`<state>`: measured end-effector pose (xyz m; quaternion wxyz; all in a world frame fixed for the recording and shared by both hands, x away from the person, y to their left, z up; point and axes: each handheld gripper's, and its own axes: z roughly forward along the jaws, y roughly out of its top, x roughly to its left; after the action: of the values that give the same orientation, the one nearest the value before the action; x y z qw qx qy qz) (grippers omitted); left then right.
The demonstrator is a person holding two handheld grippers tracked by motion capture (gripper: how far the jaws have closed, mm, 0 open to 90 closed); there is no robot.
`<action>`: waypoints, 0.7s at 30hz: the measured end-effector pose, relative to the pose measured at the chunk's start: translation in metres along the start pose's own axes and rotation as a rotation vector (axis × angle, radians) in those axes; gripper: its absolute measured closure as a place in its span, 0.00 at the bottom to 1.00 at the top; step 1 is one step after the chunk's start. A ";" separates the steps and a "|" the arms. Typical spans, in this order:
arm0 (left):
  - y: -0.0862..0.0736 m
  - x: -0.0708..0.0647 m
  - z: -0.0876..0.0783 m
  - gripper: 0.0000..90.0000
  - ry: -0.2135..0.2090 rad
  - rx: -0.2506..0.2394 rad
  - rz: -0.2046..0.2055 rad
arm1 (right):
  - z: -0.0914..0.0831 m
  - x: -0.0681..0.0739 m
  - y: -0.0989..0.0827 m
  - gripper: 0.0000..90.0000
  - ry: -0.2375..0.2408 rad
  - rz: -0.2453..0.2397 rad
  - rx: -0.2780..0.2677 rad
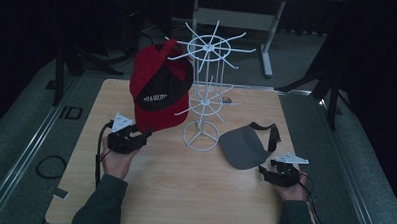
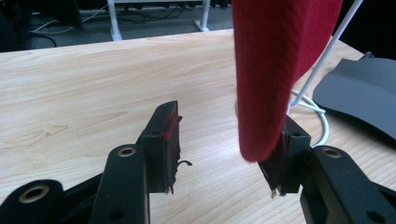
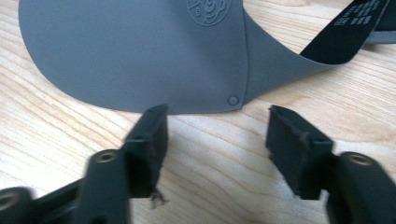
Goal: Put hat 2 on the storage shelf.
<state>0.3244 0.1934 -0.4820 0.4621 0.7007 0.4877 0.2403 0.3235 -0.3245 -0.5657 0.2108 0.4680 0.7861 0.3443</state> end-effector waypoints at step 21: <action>-0.032 -0.006 0.004 0.56 0.001 0.059 0.037 | -0.011 -0.007 0.029 0.96 -0.124 -0.006 -0.034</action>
<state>0.3103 0.1900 -0.5115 0.4362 0.7229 0.4817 0.2346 0.3372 -0.3253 -0.5364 0.2682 0.4826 0.7669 0.3273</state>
